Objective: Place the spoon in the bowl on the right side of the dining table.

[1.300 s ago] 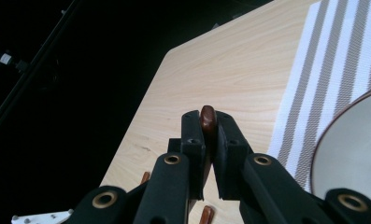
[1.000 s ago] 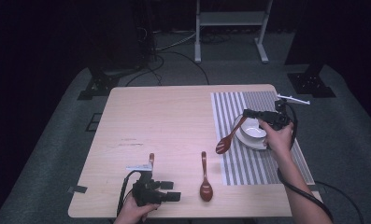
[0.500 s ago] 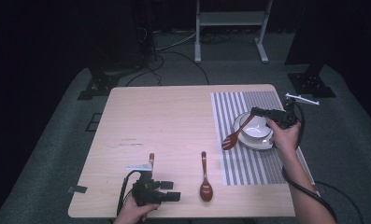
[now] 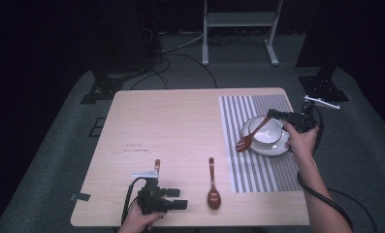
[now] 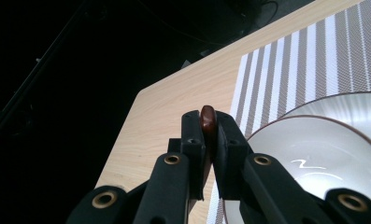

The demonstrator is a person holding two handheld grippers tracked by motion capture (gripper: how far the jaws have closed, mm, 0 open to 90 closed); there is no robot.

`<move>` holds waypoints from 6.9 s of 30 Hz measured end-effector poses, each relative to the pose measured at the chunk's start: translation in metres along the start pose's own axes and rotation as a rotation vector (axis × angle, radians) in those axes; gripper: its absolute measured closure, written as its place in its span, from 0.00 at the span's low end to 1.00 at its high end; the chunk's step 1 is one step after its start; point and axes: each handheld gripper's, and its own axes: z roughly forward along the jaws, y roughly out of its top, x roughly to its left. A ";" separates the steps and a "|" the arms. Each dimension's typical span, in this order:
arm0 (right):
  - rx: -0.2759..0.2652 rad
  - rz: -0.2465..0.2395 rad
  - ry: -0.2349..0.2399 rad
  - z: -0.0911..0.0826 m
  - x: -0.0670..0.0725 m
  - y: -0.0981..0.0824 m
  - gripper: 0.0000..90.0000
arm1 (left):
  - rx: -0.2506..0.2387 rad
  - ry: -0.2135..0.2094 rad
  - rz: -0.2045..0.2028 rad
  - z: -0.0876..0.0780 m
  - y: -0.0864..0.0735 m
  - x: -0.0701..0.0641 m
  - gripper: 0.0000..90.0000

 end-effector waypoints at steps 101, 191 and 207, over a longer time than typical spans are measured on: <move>-0.179 0.091 -0.207 -0.037 -0.063 0.014 0.92 | -0.014 0.001 0.006 -0.001 0.000 0.001 0.08; 0.042 -0.027 -0.038 -0.054 -0.040 -0.080 0.60 | -0.019 0.003 0.013 -0.002 -0.002 -0.003 0.08; 0.068 -0.038 -0.015 -0.059 -0.035 -0.101 0.56 | -0.020 0.003 0.013 -0.003 -0.002 -0.003 0.08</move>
